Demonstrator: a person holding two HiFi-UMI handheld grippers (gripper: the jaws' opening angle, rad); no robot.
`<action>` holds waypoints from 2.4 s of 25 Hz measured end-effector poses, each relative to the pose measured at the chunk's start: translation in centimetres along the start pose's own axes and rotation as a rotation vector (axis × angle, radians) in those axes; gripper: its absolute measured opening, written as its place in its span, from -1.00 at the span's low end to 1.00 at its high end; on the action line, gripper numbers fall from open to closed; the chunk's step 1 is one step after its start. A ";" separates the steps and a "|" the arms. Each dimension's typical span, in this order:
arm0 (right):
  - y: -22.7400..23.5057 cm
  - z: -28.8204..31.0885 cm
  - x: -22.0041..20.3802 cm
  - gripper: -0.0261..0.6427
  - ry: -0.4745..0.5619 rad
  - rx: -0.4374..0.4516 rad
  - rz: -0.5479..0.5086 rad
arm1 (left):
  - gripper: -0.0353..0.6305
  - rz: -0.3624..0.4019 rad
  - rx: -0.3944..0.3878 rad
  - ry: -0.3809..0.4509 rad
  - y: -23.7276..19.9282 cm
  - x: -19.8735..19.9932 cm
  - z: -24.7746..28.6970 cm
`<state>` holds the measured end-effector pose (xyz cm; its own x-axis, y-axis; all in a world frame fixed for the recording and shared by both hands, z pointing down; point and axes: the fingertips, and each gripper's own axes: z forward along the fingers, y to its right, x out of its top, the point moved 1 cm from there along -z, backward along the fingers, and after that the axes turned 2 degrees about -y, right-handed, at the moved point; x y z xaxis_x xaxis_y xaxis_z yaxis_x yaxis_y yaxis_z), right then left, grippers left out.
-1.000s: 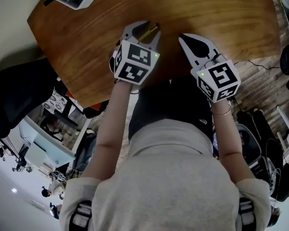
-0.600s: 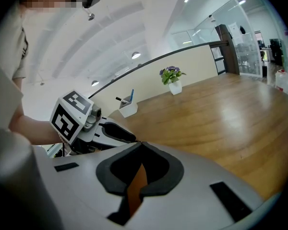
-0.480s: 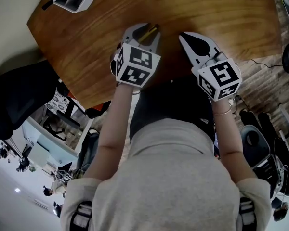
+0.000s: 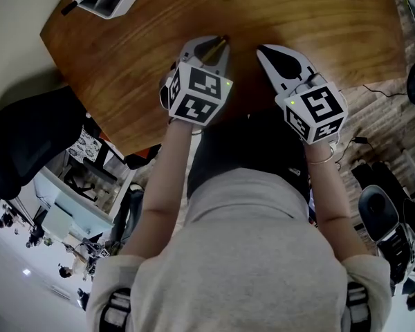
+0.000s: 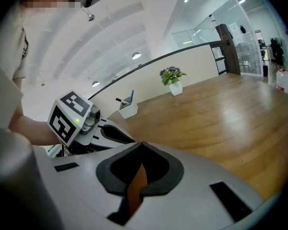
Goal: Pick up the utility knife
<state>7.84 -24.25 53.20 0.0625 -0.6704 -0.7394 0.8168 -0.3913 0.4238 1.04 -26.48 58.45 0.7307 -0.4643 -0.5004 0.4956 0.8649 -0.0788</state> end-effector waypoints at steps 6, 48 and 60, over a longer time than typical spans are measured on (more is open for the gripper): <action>-0.3 0.0 0.6 -0.89 0.009 0.009 -0.008 | -0.70 0.009 -0.002 -0.005 0.0 0.1 -0.1; -9.8 -4.2 13.9 -0.89 0.209 0.102 -0.338 | -0.70 -0.213 0.121 0.545 -3.6 7.7 -19.7; -14.7 -5.4 20.0 -0.89 0.324 0.145 -0.486 | -0.70 -0.211 0.182 0.741 -4.5 9.8 -27.8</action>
<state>0.17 -28.50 29.42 -0.1079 -0.1760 -0.9785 0.7104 -0.7021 0.0479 -7.06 -29.58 29.97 0.1416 -0.3117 -0.9396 0.7044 0.6986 -0.1256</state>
